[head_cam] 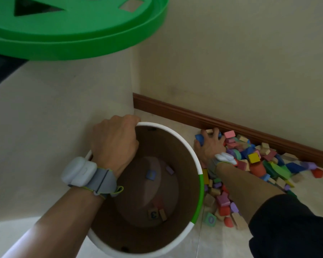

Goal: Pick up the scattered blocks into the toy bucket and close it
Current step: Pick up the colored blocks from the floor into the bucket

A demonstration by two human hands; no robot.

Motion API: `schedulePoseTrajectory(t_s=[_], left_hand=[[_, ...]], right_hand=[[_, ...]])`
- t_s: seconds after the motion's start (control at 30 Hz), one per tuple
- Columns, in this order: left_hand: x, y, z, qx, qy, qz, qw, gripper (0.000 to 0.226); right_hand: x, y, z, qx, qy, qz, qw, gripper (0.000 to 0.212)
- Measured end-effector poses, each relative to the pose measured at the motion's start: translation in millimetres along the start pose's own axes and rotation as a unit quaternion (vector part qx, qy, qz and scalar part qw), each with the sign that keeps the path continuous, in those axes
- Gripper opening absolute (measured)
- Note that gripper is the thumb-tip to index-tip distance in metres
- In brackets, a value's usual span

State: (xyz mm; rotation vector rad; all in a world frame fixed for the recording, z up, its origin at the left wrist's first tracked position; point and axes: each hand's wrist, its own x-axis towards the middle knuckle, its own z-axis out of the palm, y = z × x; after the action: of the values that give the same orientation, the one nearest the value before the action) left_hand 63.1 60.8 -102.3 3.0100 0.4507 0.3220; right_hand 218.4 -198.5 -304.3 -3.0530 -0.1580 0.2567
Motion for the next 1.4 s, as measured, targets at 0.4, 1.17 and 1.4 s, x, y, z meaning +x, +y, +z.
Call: schedulePoseTrajectory(t_s=[0.4, 1.17, 1.4], left_hand=[[-0.5, 1.1, -2.0, -0.012, -0.016, -0.010, 1.000, 0.032], [-1.1, 1.8, -5.6, 0.002, -0.018, -0.003, 1.000, 0.036], [-0.4, 0.8, -4.6, 0.005, -0.012, 0.002, 1.000, 0.038]], right_hand=[[-0.6, 5.8, -9.5, 0.037, -0.084, -0.008, 0.996, 0.075], [-37.3, 8.7, -13.3, 0.035, -0.071, -0.049, 0.996, 0.035], [-29.2, 4.2, -28.0, 0.062, -0.109, -0.009, 0.992, 0.042]])
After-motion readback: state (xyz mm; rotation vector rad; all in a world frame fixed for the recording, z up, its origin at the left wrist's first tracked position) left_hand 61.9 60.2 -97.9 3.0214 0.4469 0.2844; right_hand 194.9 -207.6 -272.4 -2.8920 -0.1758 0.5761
